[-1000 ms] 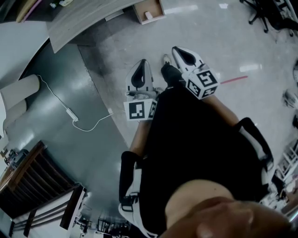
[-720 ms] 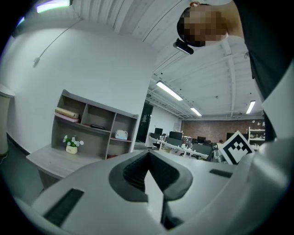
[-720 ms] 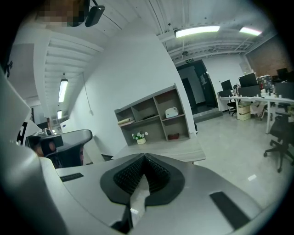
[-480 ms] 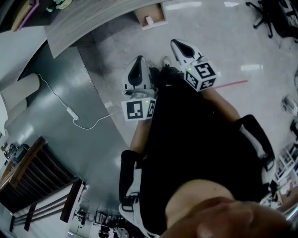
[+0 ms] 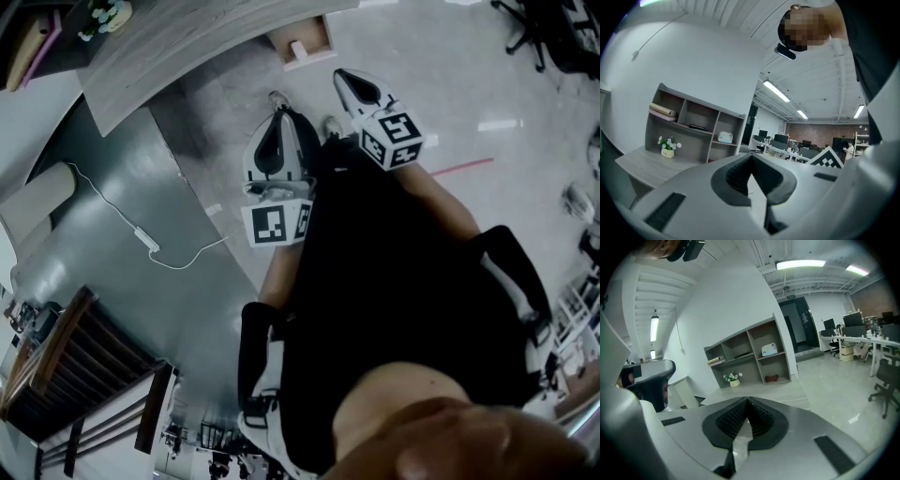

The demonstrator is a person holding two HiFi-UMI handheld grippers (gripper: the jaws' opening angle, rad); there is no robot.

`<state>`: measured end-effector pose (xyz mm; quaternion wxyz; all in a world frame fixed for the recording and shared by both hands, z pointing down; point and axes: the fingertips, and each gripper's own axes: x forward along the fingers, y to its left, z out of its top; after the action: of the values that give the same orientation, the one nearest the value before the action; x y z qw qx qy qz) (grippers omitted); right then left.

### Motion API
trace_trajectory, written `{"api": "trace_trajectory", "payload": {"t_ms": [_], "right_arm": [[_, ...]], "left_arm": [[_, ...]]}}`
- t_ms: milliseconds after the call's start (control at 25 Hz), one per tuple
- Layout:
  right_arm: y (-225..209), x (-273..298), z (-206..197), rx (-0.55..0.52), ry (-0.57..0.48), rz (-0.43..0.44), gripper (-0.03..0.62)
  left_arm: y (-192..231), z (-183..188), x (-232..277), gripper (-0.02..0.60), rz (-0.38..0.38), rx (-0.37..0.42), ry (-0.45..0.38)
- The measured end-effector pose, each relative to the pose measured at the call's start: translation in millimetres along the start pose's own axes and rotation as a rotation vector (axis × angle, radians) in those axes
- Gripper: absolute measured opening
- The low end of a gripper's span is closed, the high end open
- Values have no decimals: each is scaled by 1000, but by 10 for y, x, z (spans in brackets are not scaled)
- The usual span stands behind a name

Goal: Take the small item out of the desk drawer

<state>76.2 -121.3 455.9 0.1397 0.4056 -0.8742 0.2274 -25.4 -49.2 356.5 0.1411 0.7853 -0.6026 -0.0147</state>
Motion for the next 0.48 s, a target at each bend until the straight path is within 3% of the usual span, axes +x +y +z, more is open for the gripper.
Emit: {"api": "trace_trajectory", "payload": {"t_ms": [320,480], "right_arm": [[-188,774,-128,14,82,-46,-2],[-343,1141,-236,18,111,-78,-2]], "left_arm": [[437,71,447,-2,-30,-22,32],[698,139,696,-2,-20,-83,21]]}}
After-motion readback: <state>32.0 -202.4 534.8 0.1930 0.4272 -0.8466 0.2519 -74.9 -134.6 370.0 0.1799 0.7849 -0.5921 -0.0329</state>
